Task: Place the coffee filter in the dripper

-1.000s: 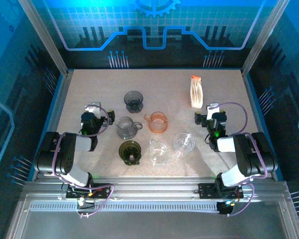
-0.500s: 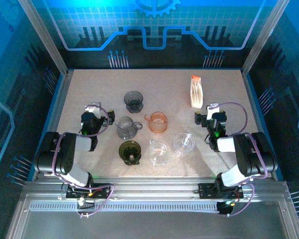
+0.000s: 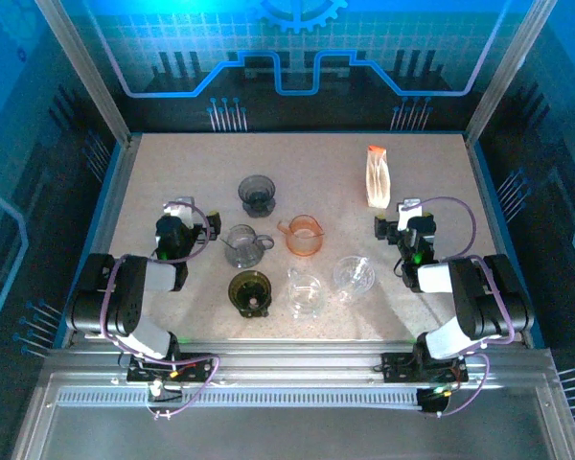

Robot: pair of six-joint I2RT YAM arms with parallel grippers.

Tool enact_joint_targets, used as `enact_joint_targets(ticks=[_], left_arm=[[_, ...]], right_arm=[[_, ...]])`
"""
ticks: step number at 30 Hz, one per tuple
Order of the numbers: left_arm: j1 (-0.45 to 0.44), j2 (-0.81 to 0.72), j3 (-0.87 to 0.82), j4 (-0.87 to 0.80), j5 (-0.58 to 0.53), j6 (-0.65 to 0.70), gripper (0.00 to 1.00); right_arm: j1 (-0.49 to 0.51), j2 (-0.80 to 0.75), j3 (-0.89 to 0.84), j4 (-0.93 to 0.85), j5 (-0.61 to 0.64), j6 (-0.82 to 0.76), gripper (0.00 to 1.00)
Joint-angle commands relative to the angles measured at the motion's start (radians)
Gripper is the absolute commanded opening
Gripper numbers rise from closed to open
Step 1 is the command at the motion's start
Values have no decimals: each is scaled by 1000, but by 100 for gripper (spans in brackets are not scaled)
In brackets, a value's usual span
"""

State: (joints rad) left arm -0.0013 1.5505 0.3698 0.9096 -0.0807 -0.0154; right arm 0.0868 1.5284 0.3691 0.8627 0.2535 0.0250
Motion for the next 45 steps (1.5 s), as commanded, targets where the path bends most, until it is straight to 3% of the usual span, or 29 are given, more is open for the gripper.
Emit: enact_joint_targets(ticks=[1, 10, 14, 18, 22, 24, 26, 28, 32, 34, 36, 37, 39, 43, 45], left_arm=[[-5, -1, 18, 0, 21, 26, 99], [-5, -7, 13, 8, 18, 23, 99], [-6, -104, -60, 60, 4, 18, 99], [-9, -143, -111, 118, -53, 7, 99], [-9, -274, -90, -41, -74, -10, 99], [-9, -343, -66, -121, -92, -36, 99], [-9, -401, -63, -110, -115, -96, 99], [-9, -446, -64, -71, -125, -151, 99], [-8, -567, -64, -107, -236, -406, 99], [-1, -640, -63, -223, -350, -610, 99], [17, -709, -31, -414, -395, -800, 99], [38, -735, -2, -532, -374, -866, 99], [72, -749, 39, -617, -287, -887, 99], [93, -761, 33, -511, -86, -893, 99], [93, -769, 35, -499, -46, -938, 99]], right_arm=[[6, 6, 13, 47, 6, -2, 100], [-24, -23, 10, 32, -50, 15, 100], [-6, -181, 44, -184, 14, 25, 100], [13, -225, 92, -312, 75, 50, 100], [58, -255, 164, -441, 192, 83, 100], [101, -251, 220, -519, 326, 93, 100], [138, -223, 289, -586, 511, 143, 100], [141, -199, 362, -739, 586, 280, 100], [93, -193, 486, -1070, 429, 643, 100], [57, -191, 483, -1041, 272, 623, 100], [52, -191, 464, -1010, 218, 625, 100], [52, -197, 454, -988, 182, 612, 100], [60, -210, 441, -965, 133, 576, 100], [107, -247, 434, -976, 79, 506, 100], [131, -265, 433, -1001, 41, 501, 100]])
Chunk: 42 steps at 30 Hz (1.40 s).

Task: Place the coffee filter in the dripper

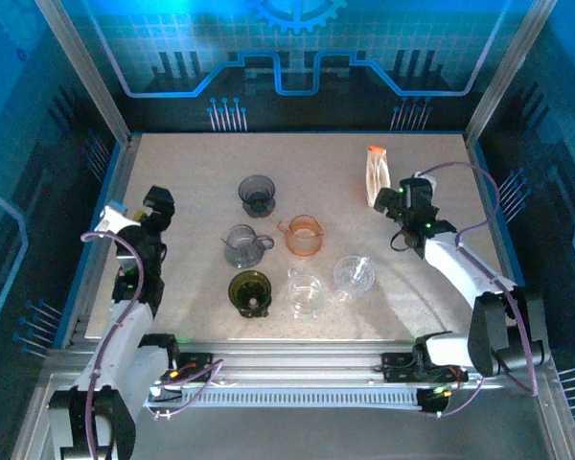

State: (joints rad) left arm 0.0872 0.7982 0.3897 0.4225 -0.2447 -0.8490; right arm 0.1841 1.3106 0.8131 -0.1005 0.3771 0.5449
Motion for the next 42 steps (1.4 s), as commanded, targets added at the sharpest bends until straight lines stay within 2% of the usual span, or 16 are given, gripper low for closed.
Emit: enact_joint_targets(ticks=[1, 3, 5, 7, 9, 12, 17, 22, 26, 33, 35, 36, 42], left_arm=[[5, -22, 23, -29, 136, -117, 99], [4, -19, 60, -91, 199, -118, 98], [-8, 3, 130, -206, 288, -101, 96], [-25, 39, 208, -340, 389, -61, 97], [-57, 75, 263, -432, 481, -17, 98], [-117, 88, 277, -514, 555, 11, 94], [-248, 79, 293, -707, 549, 87, 88], [-373, 81, 270, -813, 512, 94, 76], [-437, 69, 267, -874, 463, 107, 76], [-447, 57, 243, -875, 462, 106, 81], [-447, 55, 241, -867, 465, 107, 90], [-448, 52, 242, -865, 464, 107, 94], [-448, 54, 250, -868, 461, 117, 95]], right_arm=[[48, -58, -10, -52, -101, -23, 100], [81, -77, -8, -83, -117, -31, 100], [117, -97, -5, -120, -150, -49, 100], [151, -112, 1, -151, -190, -71, 100], [190, -119, 9, -198, -213, -79, 100], [258, -122, 18, -266, -256, -117, 100], [393, -146, 17, -383, -215, -138, 93], [469, -196, 1, -473, -157, -102, 85], [506, -245, 6, -585, -76, -56, 82], [500, -310, -34, -705, -37, 33, 73], [482, -316, -47, -717, -39, 47, 72], [465, -318, -54, -716, -54, 47, 71], [346, -306, -89, -667, -199, 23, 64]])
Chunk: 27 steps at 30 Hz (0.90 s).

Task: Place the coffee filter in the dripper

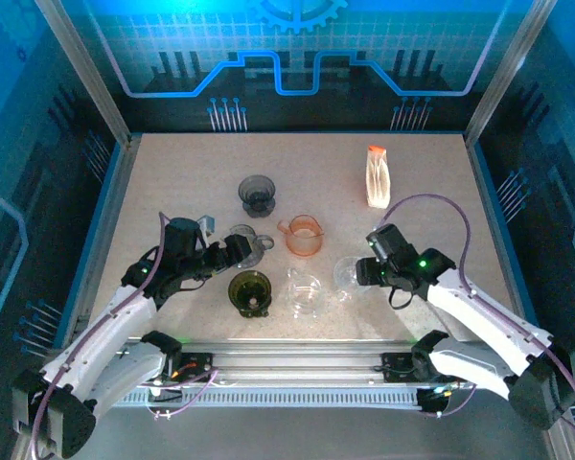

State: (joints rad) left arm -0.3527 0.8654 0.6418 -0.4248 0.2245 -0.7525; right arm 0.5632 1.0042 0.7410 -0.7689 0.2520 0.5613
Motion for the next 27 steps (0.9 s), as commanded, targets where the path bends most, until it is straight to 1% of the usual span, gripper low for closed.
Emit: enact_joint_targets(ticks=[1, 6, 9, 12, 17, 21, 24, 25, 27], left_arm=[[-8, -14, -2, -21, -7, 21, 95], [-8, -12, -7, -21, -4, 17, 96], [-8, -11, -2, -21, 4, 20, 97], [-8, -12, 5, -29, -3, 29, 99], [-7, -11, 13, -35, -8, 35, 99], [-8, -15, 16, -40, -11, 35, 99], [-7, -16, 18, -40, -12, 35, 99], [-8, -18, 18, -40, -11, 35, 99], [-8, -18, 20, -42, -12, 35, 99]], right_arm=[[-46, 3, -21, 12, -91, 3, 62], [-87, 43, -40, 50, -148, -5, 54], [-97, 67, -53, 74, -170, -1, 49], [-100, 86, -58, 90, -177, -2, 42], [-106, 112, -59, 97, -188, -4, 29], [-112, 120, -55, 93, -192, -6, 13], [-124, 117, -46, 79, -195, -10, 5], [-131, 112, -40, 72, -195, -13, 1], [-145, 98, -26, 57, -198, -19, 0]])
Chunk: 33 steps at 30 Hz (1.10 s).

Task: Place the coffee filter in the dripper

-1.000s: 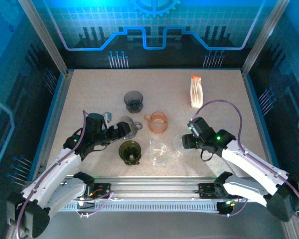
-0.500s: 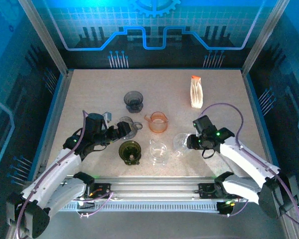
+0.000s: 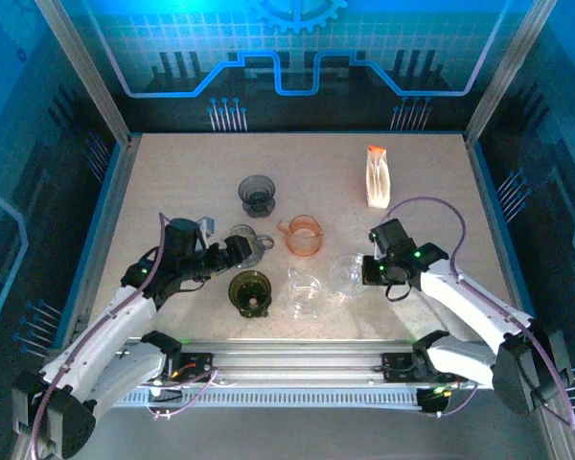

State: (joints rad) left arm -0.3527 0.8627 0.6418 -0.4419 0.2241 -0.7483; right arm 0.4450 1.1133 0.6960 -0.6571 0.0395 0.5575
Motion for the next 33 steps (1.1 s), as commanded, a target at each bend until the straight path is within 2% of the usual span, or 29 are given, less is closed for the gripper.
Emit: enact_joint_targets(ticks=[1, 9, 15, 20, 25, 33], left_arm=[[-8, -16, 22, -24, -11, 31, 99], [-8, -26, 42, -51, -42, 32, 99], [-7, -40, 65, -71, -46, 53, 99], [-6, -49, 67, -77, -50, 55, 99], [-5, -50, 62, -72, -48, 55, 99], [-6, -65, 49, -77, -49, 51, 99]], right_arm=[[-34, -23, 27, -65, 11, -19, 0], [-72, -93, 177, -182, -35, -84, 0], [-60, -69, 359, -267, -188, -104, 0], [39, 0, 465, -309, -282, -96, 0], [179, 93, 535, -315, -265, -91, 0], [278, 175, 545, -274, -238, -81, 0]])
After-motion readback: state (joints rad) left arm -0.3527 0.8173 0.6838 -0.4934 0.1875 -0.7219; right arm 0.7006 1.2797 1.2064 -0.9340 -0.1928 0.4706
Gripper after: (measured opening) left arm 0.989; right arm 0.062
